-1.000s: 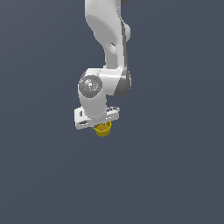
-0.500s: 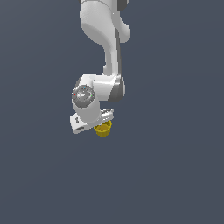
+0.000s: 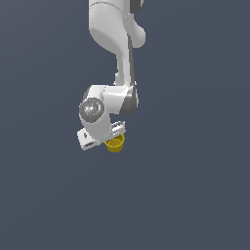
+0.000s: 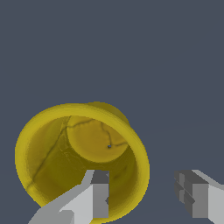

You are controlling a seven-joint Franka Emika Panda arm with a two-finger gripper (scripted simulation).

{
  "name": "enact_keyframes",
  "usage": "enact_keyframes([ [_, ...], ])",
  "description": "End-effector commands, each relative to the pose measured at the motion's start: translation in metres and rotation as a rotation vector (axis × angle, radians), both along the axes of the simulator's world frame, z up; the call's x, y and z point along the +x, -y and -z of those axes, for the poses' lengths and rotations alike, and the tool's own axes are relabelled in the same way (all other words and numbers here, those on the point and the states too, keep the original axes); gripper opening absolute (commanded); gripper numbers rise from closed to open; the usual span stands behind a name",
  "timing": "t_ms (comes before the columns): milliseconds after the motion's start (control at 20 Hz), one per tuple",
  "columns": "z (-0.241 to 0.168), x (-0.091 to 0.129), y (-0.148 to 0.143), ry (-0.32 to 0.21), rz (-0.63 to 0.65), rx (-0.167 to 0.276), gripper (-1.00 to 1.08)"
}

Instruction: Pick up the object and move it to a goal position.

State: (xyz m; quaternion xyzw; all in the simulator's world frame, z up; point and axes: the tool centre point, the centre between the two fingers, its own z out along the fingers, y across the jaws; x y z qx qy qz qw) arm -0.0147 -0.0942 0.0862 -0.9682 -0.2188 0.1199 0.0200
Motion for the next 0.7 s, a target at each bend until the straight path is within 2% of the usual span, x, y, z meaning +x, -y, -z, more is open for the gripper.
enact_keyframes([
  [0, 0.006, -0.002, 0.000, -0.001, -0.001, 0.000, 0.28],
  [400, 0.027, -0.008, 0.000, -0.002, -0.004, 0.001, 0.28],
  [450, 0.027, -0.008, 0.000, -0.002, -0.004, 0.001, -1.00],
  [650, 0.027, -0.008, 0.000, -0.002, -0.004, 0.001, -1.00],
])
